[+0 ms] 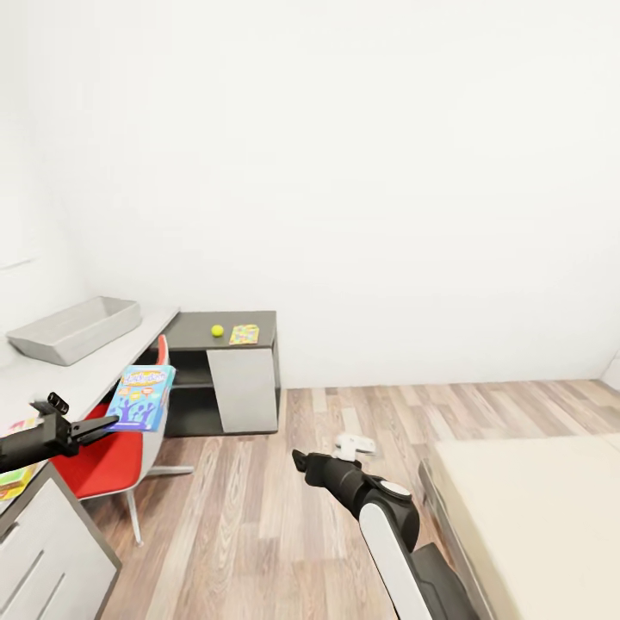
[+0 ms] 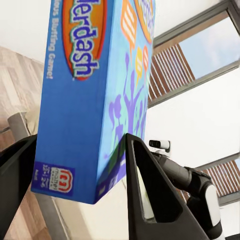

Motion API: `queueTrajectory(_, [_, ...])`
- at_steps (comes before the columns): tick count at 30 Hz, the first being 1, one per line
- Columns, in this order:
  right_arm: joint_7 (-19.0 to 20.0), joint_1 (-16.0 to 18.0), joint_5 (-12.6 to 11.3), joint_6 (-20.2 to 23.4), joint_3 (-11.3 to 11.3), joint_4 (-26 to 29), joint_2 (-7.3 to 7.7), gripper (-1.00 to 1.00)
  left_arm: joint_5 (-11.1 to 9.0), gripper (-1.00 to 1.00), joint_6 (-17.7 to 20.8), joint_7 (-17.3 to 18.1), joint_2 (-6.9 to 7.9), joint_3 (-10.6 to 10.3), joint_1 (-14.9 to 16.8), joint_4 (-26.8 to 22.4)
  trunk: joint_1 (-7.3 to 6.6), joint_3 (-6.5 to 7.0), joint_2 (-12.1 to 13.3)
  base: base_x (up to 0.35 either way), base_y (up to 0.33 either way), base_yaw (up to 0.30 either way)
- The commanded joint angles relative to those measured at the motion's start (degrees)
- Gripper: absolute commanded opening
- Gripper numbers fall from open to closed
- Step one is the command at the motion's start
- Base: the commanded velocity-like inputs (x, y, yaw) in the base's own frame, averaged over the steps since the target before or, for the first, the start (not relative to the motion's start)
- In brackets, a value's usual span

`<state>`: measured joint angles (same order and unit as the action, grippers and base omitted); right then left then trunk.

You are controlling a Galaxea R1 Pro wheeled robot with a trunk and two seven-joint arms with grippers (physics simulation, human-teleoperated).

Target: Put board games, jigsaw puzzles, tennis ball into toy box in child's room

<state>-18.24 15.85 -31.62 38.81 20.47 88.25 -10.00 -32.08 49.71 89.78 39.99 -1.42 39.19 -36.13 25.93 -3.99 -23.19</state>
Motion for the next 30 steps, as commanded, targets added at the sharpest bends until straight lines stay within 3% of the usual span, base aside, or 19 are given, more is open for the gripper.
queueTrajectory(1, [-0.6, 0.1, -0.6, 0.1, 0.1, 0.1, 0.0, 1.0, -0.2, -1.0, 0.6, 0.2, 0.02, -0.1, 0.1, 0.0, 0.07, -0.08, -0.1, 0.283, -0.209, 0.245])
queueTrajectory(8, [-0.6, 0.1, -0.4, 0.1, 2.7, 0.0, 0.0, 1.0, -0.2, -1.0, 0.6, 0.2, 0.03, -0.1, 0.1, 0.0, 0.07, 0.23, -0.1, 0.221, -0.168, 0.246])
queueTrajectory(13, [-0.7, 0.1, -0.7, 0.0, 3.1, 0.0, 0.0, 1.0, -0.4, -1.0, 0.6, 0.2, 0.08, 0.0, 0.1, 0.0, 0.07, 0.33, -0.1, 0.034, -0.026, 0.159])
queueTrajectory(30, [-0.7, 0.1, -0.9, -2.2, 3.2, 0.0, 0.0, 1.0, -0.6, -1.0, 1.3, 0.2, 0.17, -0.1, 0.1, 0.0, -0.15, 0.53, 0.3, 0.001, -0.001, 0.008])
